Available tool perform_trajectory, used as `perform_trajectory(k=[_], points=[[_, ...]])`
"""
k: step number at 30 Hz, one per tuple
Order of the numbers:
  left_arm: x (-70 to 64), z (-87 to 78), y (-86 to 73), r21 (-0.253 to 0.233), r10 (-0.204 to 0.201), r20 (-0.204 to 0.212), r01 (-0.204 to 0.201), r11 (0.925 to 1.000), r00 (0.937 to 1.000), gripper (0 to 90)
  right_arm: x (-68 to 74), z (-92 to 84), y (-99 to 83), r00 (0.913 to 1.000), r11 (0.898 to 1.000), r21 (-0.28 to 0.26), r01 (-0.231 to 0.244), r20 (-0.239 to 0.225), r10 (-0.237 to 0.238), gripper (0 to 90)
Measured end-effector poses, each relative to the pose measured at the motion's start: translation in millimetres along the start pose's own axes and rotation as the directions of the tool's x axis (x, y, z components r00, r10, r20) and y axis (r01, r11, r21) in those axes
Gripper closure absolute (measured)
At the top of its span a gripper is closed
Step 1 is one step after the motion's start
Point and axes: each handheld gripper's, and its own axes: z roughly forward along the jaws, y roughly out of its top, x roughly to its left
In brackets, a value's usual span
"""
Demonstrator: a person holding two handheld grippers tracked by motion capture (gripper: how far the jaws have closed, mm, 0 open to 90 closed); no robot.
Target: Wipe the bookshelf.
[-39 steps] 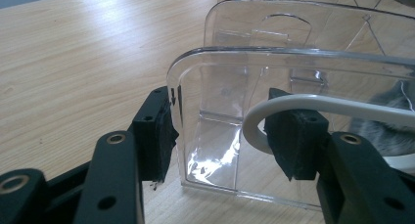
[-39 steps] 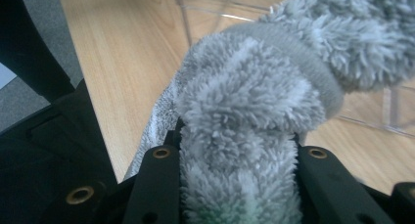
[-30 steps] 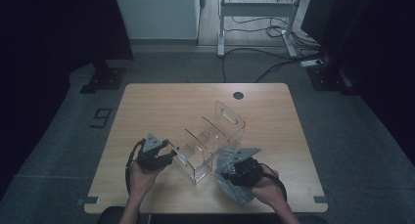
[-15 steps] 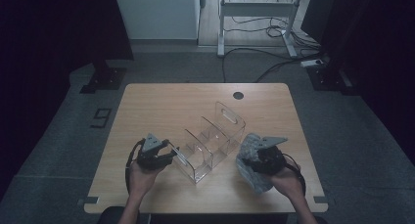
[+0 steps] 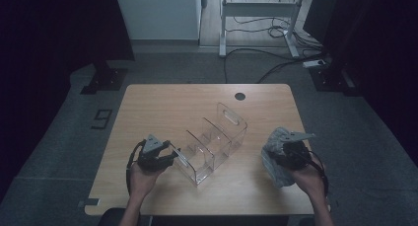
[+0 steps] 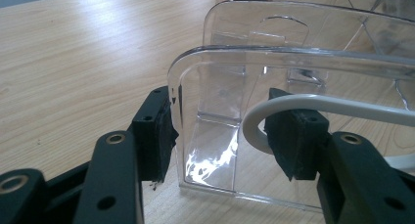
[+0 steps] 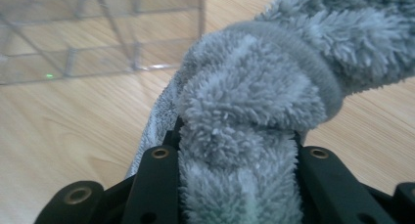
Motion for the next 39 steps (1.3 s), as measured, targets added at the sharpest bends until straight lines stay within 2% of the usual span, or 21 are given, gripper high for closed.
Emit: perform_trajectory(k=[5, 9, 12, 16, 18, 21, 23, 27, 30, 35, 39], points=[[0.9, -0.2, -0.5, -0.003, 0.002, 0.001, -0.002, 1.0000, 1.0000, 45.4, -15.7, 3.5, -9.3, 0.9985, 0.999, 0.025, -0.035, 0.042, 0.034, 64.2], [1.3, 0.0, -0.3, -0.003, 0.002, 0.001, -0.002, 1.0000, 1.0000, 45.4, -25.0, 16.8, -19.2, 0.9969, 0.997, 0.058, -0.053, 0.062, 0.049, 62.7], [1.2, -0.2, -0.4, -0.003, 0.004, -0.003, -0.004, 1.0000, 1.0000, 45.4, -30.0, 27.4, -26.7, 0.9968, 0.995, 0.083, -0.060, 0.058, 0.056, 61.2], [1.1, -0.2, -0.3, -0.003, 0.006, -0.002, -0.006, 1.0000, 1.0000, 45.4, -32.4, 41.3, -34.3, 0.9974, 0.992, 0.119, -0.050, 0.057, 0.044, 58.0], [1.1, -0.3, -0.3, -0.004, 0.006, -0.003, -0.006, 1.0000, 1.0000, 45.3, -32.6, 50.2, -38.4, 0.9983, 0.988, 0.149, -0.031, 0.054, 0.024, 55.4], [1.1, -0.3, -0.5, -0.005, 0.006, -0.003, -0.006, 1.0000, 1.0000, 45.1, -30.5, 55.4, -41.1, 0.9985, 0.985, 0.171, -0.013, 0.056, 0.003, 52.0], [0.9, -0.2, -0.5, -0.006, 0.006, -0.004, -0.006, 1.0000, 1.0000, 45.0, -29.7, 58.0, -42.3, 0.9989, 0.984, 0.177, -0.013, 0.046, 0.005, 46.4], [1.4, -1.0, -0.4, -0.001, 0.002, -0.015, -0.002, 1.0000, 0.9999, 39.2, -33.1, 57.1, -42.1, 0.9996, 0.985, 0.170, -0.021, 0.024, 0.017, 33.5], [2.4, -3.2, -0.6, 0.000, 0.002, -0.017, -0.002, 1.0000, 0.9999, 29.9, -35.9, 50.4, -39.9, 0.9994, 0.990, 0.139, -0.033, 0.016, 0.031, 26.8], [4.7, -7.0, -2.4, 0.001, -0.019, 0.018, 0.019, 0.9998, 0.9997, 19.2, -38.3, 37.2, -32.1, 0.9988, 0.996, 0.074, -0.049, -0.001, 0.050, 20.8], [3.2, -11.1, -3.6, -0.001, -0.016, 0.033, 0.016, 0.9999, 0.9993, 14.5, -36.7, 26.8, -24.5, 0.9994, 0.999, 0.034, -0.031, -0.010, 0.032, 16.7]])
